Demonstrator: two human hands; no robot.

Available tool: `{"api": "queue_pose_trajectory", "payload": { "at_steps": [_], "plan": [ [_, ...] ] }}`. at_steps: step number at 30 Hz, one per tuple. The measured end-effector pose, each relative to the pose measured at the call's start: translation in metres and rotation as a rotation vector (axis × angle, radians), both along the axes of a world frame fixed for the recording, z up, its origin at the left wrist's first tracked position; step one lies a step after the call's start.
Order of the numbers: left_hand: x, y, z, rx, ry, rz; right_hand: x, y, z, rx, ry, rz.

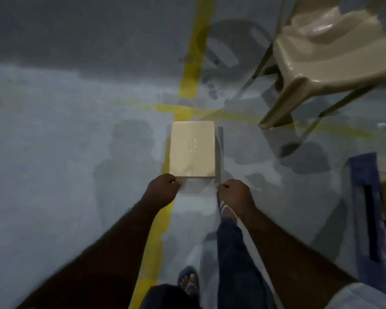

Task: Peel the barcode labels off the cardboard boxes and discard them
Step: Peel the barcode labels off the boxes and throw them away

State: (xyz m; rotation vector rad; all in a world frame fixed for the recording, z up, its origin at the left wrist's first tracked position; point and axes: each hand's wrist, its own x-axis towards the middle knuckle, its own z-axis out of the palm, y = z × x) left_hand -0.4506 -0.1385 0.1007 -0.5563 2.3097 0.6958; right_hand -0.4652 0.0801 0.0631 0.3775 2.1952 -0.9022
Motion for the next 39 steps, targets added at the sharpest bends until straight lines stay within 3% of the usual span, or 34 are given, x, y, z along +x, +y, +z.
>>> {"api": "queue_pose_trajectory", "payload": {
  "at_steps": [6,9,13,16,20,24,27,34,39],
  "plan": [
    [-0.087,-0.031,-0.176,-0.069,-0.014,0.152,-0.107,-0.028,-0.173,0.046,-0.014,0.157],
    [-0.123,-0.042,-0.255,-0.029,0.014,0.347,-0.144,-0.041,-0.249,0.037,-0.003,0.046],
    [-0.147,-0.066,-0.337,0.213,0.013,0.583,-0.173,-0.058,-0.323,-0.077,-0.038,-0.159],
    [-0.148,-0.075,-0.353,0.266,0.033,0.653,-0.182,-0.066,-0.344,-0.176,-0.082,-0.283],
    [-0.138,-0.061,-0.272,0.297,0.154,0.681,-0.172,-0.053,-0.283,-0.325,-0.139,-0.479],
    [-0.108,-0.036,-0.120,0.389,0.349,0.534,-0.168,-0.031,-0.147,-0.402,-0.240,-0.653],
    [-0.085,-0.028,-0.018,0.407,0.437,0.609,-0.164,-0.022,-0.045,-0.433,-0.229,-0.722],
    [-0.069,-0.043,0.180,0.484,0.556,0.711,-0.173,-0.038,0.146,-0.390,-0.128,-0.601],
    [-0.046,-0.063,0.287,0.117,0.730,0.401,-0.157,-0.068,0.241,-0.435,-0.116,-0.388]
  ]
}}
